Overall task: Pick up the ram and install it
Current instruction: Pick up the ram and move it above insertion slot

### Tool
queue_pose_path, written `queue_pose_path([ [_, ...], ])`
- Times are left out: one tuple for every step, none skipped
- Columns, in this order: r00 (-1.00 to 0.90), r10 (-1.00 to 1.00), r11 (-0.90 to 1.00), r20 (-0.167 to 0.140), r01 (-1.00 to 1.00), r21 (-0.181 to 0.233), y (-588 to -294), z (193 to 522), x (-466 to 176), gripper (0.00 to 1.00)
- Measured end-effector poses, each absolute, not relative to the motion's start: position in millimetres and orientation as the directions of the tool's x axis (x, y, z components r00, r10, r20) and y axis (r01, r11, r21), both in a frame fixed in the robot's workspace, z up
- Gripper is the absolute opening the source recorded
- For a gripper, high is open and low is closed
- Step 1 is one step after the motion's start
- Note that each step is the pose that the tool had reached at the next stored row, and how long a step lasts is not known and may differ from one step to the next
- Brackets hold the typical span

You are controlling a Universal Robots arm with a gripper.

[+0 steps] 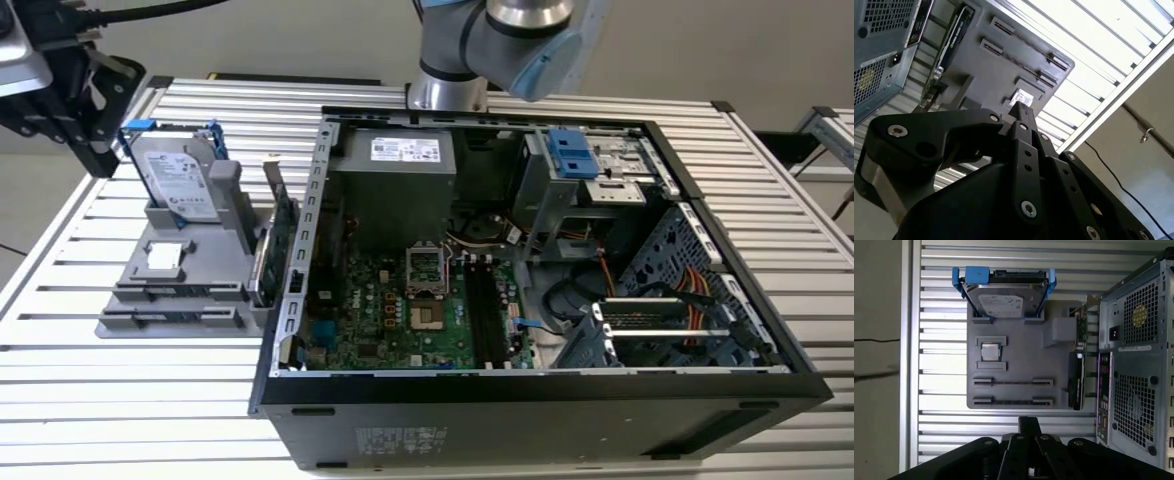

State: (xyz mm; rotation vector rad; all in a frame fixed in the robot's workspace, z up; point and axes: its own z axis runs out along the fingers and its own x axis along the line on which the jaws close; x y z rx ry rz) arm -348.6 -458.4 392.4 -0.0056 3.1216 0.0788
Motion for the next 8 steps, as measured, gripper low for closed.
queue_pose_path([
  [-1.0, -0.003, 0.999, -0.019, -0.004, 0.05, -460.0, 392.4, -348.7, 0.0],
  [-1.0, -0.003, 0.999, -0.019, -0.004, 0.05, -461.4, 392.3, -348.7, 0.0],
  [-1.0, -0.002, 0.999, -0.019, -0.003, 0.05, -462.7, 392.3, -348.7, 0.0],
  [-1.0, -0.002, 0.999, -0.019, -0.003, 0.05, -464.1, 392.3, -348.7, 0.0],
  [-1.0, -0.002, 0.999, -0.019, -0.003, 0.05, -465.5, 392.3, -348.8, 0.0],
  [-1.0, -0.002, 0.999, -0.019, -0.003, 0.05, -466.5, 392.2, -348.7, 0.0],
  [-1.0, -0.002, 0.999, -0.019, -0.003, 0.05, -467.6, 392.2, -348.7, 0.0],
  [-1.0, -0.002, 0.999, -0.019, -0.003, 0.05, -468.8, 392.1, -348.7, 0.0],
])
